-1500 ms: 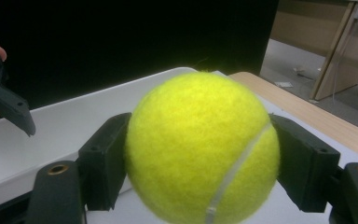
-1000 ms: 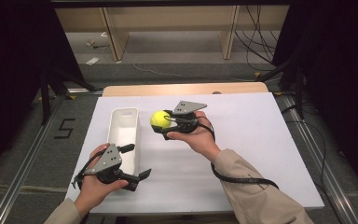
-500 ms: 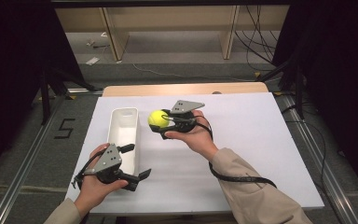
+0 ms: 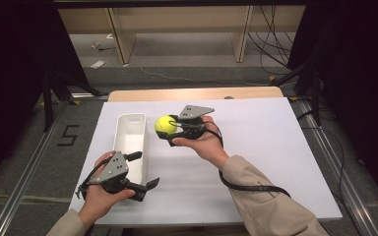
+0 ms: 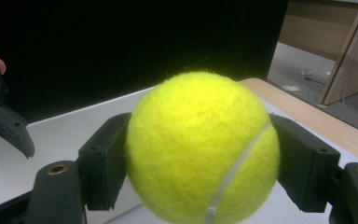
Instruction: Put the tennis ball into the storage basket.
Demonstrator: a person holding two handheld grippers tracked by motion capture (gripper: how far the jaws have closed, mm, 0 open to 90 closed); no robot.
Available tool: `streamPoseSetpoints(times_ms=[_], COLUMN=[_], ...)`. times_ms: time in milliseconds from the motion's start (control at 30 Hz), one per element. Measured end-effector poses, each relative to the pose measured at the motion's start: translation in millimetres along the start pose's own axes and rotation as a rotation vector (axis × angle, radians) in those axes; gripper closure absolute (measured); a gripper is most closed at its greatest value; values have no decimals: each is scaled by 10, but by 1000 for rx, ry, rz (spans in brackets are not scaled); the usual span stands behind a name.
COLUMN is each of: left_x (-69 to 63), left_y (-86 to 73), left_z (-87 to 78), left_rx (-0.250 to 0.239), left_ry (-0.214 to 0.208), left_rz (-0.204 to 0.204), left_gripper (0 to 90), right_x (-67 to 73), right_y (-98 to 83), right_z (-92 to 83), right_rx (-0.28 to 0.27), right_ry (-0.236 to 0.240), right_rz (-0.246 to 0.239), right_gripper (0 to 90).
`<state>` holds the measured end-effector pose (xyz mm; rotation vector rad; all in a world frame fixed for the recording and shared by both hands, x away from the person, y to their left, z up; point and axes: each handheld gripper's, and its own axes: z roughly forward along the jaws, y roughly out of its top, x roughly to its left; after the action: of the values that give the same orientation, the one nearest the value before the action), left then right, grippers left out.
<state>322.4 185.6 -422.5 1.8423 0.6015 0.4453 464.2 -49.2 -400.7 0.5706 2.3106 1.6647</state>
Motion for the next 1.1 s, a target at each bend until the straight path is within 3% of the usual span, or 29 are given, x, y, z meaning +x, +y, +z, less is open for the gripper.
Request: streamPoseSetpoints(times_ms=[1100], left_x=[-3], left_y=[-1], left_z=[1], left_rx=[1], left_ry=[-3], left_rz=[-5], left_gripper=[4], right_x=[26], right_y=[67], right_z=[103], right_rx=[-4], right_ry=[14], right_rz=[-6], right_gripper=[271])
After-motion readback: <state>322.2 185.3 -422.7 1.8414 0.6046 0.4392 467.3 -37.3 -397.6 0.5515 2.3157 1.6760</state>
